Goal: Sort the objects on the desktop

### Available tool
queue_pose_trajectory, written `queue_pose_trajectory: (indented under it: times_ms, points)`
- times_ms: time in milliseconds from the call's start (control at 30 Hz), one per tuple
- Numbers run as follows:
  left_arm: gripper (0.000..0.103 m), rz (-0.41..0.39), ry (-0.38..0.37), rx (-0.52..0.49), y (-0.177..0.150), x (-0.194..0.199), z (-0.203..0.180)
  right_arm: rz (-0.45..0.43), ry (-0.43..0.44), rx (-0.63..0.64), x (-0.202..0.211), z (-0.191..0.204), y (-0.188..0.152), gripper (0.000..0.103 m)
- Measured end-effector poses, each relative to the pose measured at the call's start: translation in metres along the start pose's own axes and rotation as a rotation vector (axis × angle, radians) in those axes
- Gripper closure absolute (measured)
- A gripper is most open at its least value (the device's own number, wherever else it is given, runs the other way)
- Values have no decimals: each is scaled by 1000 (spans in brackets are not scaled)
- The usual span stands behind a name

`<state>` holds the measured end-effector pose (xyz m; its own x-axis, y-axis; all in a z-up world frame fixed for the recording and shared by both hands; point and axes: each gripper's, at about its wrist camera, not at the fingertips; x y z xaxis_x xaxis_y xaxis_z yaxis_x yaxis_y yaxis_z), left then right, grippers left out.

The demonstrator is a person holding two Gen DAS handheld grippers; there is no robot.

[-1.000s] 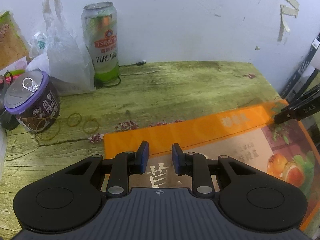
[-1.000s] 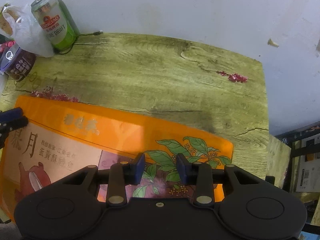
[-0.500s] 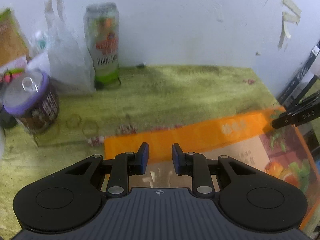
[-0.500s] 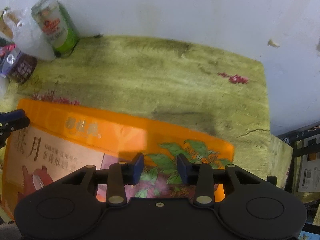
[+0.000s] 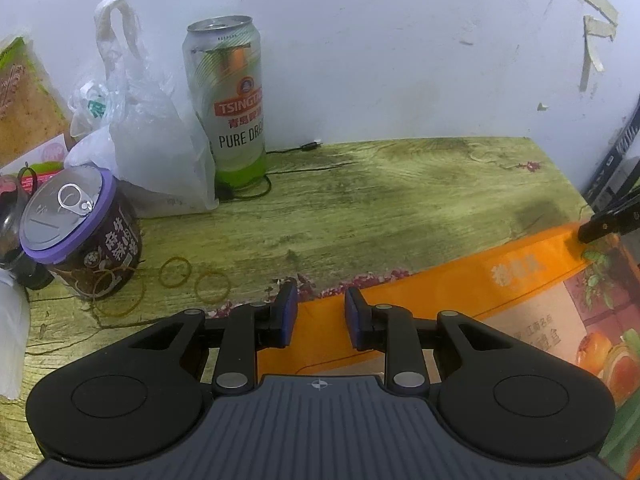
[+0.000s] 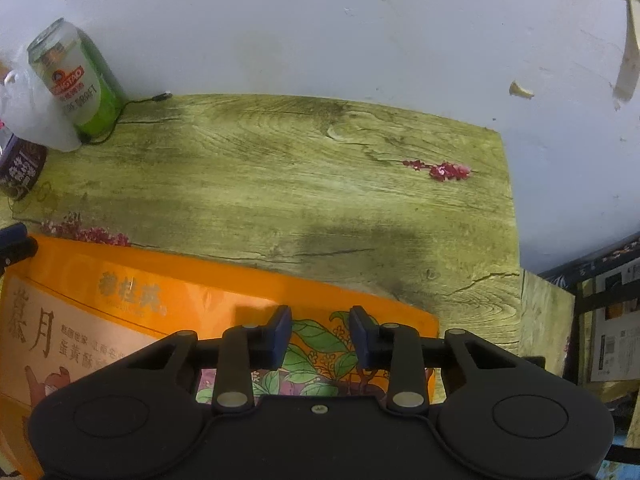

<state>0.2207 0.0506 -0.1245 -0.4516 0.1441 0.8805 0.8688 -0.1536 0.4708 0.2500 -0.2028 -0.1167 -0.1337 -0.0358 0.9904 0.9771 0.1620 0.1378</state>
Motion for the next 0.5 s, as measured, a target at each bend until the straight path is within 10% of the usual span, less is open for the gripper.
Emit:
queue_pose_trajectory:
  times_ms: [500]
  points:
    - [77, 18, 8, -29, -16, 11, 0, 11, -15, -67, 5, -23, -20, 73]
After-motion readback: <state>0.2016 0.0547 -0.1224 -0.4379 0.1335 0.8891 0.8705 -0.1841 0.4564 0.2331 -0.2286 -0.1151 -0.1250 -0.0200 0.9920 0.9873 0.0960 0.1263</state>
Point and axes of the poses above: each gripper's, at about its wrist camera, not at the fingertips, and x roughly against the way its jaws point, z to its left, y to its top, and after that the axes turned 11 degrees about z, right-handed
